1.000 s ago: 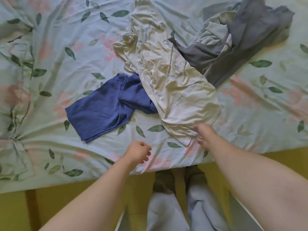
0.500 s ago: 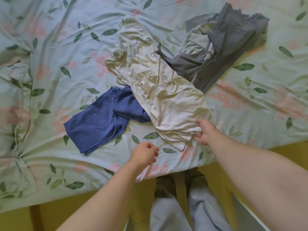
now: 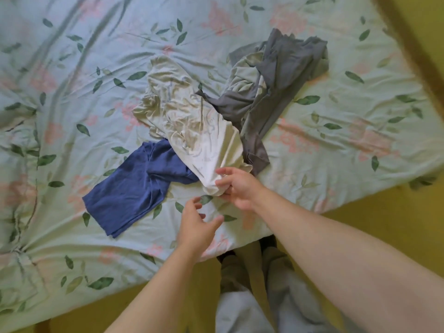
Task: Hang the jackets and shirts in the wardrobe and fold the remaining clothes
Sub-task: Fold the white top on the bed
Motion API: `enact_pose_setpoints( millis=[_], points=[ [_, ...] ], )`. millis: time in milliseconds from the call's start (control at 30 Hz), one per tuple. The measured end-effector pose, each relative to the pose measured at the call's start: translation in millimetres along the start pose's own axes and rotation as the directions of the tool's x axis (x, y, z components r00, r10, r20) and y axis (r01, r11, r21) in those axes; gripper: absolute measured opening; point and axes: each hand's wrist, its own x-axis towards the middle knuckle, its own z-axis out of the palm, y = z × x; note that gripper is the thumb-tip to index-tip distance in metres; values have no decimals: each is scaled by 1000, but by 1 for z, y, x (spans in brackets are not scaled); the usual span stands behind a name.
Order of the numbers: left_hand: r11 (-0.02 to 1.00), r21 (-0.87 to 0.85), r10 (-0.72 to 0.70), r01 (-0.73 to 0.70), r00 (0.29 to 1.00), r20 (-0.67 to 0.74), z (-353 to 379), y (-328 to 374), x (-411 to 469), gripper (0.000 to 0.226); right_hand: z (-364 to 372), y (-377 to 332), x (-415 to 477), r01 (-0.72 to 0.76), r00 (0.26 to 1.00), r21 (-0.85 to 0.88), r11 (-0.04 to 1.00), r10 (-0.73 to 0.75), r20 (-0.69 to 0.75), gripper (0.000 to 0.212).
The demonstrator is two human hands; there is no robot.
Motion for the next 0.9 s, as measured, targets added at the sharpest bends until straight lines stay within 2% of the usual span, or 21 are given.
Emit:
enact_pose_setpoints(
  millis=[33,67,100,167,267,367,433,500,567,633,667,700,767,800,867,900],
  points=[
    [996,-38,79,-80,997,-27,-6,13,-9,81,16,-4,-25,13,994,-20,1000,-11,104,34],
    [984,-77,153,-158,986,-72,-12,26,-18,82,31,-9,-50,31,981,-16,999,-27,193,35],
    [969,-107,208,-223,969,-130,-20,39,-26,76,45,-14,-74,46,964,7,999,-47,263,34],
    [934,-171,265,-313,930,-256,-38,64,-44,51,67,-25,-116,94,935,39,995,-102,340,32],
    [915,-196,248,-353,873,-419,-73,89,-68,15,92,-28,-162,256,916,-49,966,-226,333,33],
    [883,-321,148,-342,852,-502,-117,103,-84,20,101,-26,-189,469,881,-268,842,-423,212,44],
    [861,-344,142,-374,828,-543,-147,115,-97,29,103,-29,-201,530,846,-353,771,-509,157,51],
    [841,-309,220,-445,802,-555,-169,129,-114,28,107,-33,-211,599,777,-482,639,-610,156,49],
    [805,-289,295,-518,772,-563,-183,147,-134,25,113,-38,-219,663,651,-629,406,-727,216,42],
    [746,-323,332,-582,745,-578,-196,167,-157,24,120,-48,-225,640,549,-738,213,-799,245,26],
    [714,-345,338,-609,732,-592,-204,178,-168,23,123,-55,-227,590,531,-793,154,-813,238,16],
    [690,-369,332,-623,725,-604,-212,190,-178,24,126,-63,-229,520,538,-847,109,-812,226,11],
    [665,-399,319,-631,723,-612,-228,208,-197,31,129,-76,-233,418,609,-906,66,-760,227,13],
    [659,-402,326,-635,723,-609,-234,215,-206,31,131,-80,-235,444,662,-892,86,-702,261,16],
    [640,-407,354,-652,720,-596,-242,224,-219,23,138,-78,-245,547,776,-802,239,-506,377,40],
    [628,-420,365,-655,725,-585,-245,227,-224,21,141,-74,-249,568,799,-774,278,-410,439,50]
  ],
)
